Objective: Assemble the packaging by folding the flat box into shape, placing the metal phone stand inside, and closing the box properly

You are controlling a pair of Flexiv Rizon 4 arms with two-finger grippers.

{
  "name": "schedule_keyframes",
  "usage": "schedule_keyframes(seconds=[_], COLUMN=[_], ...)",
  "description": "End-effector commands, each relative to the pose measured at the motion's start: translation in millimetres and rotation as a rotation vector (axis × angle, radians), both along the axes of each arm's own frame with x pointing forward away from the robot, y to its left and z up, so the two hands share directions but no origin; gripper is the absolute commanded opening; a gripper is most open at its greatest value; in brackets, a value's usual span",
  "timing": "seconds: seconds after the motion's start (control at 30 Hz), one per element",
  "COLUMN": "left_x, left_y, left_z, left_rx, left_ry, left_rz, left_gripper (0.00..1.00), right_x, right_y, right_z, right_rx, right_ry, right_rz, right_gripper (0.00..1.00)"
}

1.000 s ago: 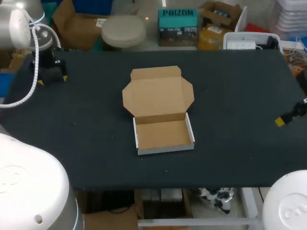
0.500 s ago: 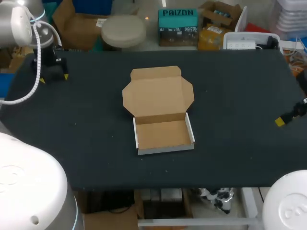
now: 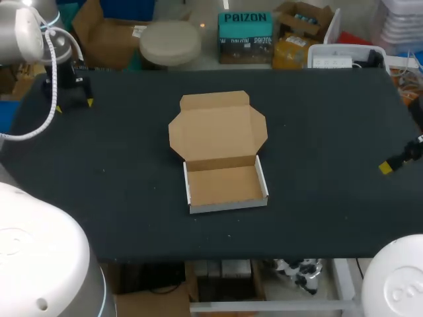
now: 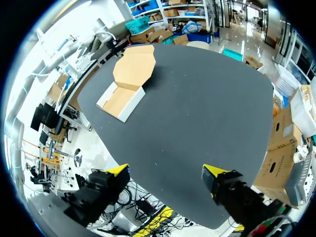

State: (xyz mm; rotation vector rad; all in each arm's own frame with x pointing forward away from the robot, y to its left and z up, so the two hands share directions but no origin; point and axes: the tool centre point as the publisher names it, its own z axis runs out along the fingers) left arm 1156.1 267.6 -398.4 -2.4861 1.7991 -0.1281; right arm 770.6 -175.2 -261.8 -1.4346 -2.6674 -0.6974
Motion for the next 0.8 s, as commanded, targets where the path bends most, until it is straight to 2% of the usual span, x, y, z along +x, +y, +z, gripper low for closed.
schedule_keyframes(seconds=[0.03, 0.13, 0.23, 0.43, 0.8], left_x=[10.1, 12.4, 15.0, 19.6, 26.6], left_y=[2.5, 2.8, 3.3, 5.8, 9.0], left_z=[-2.6, -2.7, -2.5, -1.7, -2.9], left_rx=[-0.003, -0.005, -0.006, -0.006, 0.0], left_ry=[0.018, 0.019, 0.019, 0.018, 0.019], left_rz=[0.004, 0.007, 0.008, 0.014, 0.018], left_gripper=[0.96, 0.94, 0.86, 0.8, 0.79], right_x=[-0.3, -0.3, -0.3, -0.3, -0.3], right_y=[-0.1, -0.1, -0.1, -0.1, -0.1], right_z=[1.6, 1.6, 1.6, 1.6, 1.6], right_rx=[0.0, 0.0, 0.0, 0.0, 0.0], right_ry=[0.004, 0.004, 0.004, 0.004, 0.004], right_rz=[0.001, 0.001, 0.001, 0.001, 0.001], right_gripper=[1.0, 1.0, 1.0, 1.0, 1.0])
